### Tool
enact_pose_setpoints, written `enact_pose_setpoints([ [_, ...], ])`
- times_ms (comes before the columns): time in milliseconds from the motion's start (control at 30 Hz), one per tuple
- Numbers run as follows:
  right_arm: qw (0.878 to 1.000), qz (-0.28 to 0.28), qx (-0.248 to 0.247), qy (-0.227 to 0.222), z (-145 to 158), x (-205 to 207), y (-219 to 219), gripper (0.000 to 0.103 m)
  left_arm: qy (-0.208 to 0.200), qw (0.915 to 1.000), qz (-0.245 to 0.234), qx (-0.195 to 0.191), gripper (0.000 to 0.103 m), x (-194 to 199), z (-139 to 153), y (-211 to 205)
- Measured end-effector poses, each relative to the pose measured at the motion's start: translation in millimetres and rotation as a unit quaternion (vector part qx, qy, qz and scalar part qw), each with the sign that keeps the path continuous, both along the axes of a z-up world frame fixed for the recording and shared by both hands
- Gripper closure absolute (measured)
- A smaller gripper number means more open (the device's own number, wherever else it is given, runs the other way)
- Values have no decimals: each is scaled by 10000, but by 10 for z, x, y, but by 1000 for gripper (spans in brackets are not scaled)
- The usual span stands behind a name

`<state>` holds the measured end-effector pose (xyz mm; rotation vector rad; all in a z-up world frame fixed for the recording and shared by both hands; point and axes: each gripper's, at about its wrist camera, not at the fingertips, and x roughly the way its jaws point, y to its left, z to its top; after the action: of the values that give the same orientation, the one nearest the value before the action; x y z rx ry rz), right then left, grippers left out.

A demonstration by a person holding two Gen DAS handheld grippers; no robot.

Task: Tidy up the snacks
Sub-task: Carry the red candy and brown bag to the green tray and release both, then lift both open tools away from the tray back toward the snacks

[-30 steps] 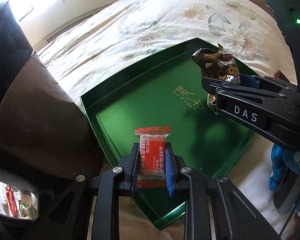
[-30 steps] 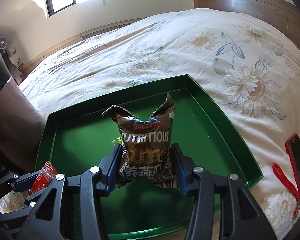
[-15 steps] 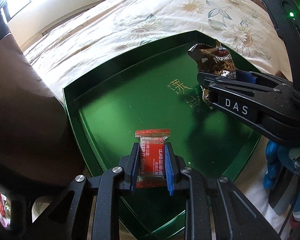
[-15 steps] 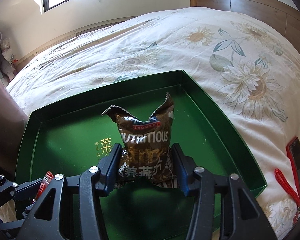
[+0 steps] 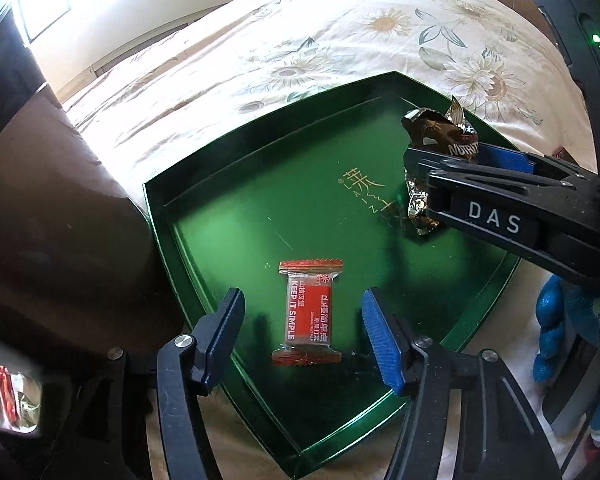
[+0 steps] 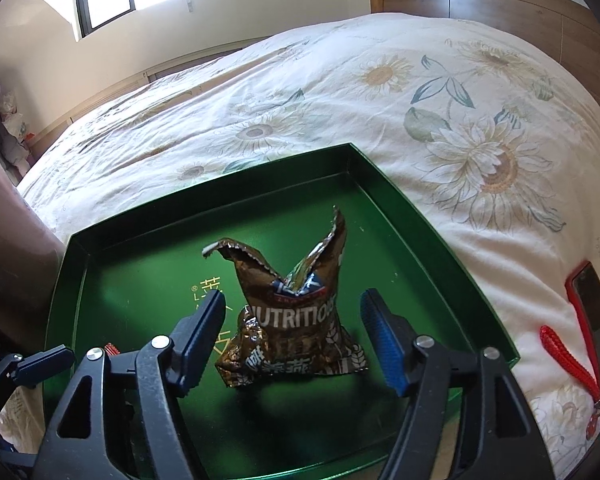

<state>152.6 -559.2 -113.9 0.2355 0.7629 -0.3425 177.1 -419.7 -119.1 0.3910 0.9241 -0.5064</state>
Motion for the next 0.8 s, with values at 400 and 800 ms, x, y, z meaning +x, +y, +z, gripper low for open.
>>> enact_pose_setpoints([
  [400, 9991, -118, -134, -385, 585, -569, 170, 0, -154, 9991, -286, -269, 47, -532, 533, 207],
  [800, 9993, 17, -76, -356, 817, -1208, 714, 0, -385, 9988, -22, -293, 46, -1009, 846, 913],
])
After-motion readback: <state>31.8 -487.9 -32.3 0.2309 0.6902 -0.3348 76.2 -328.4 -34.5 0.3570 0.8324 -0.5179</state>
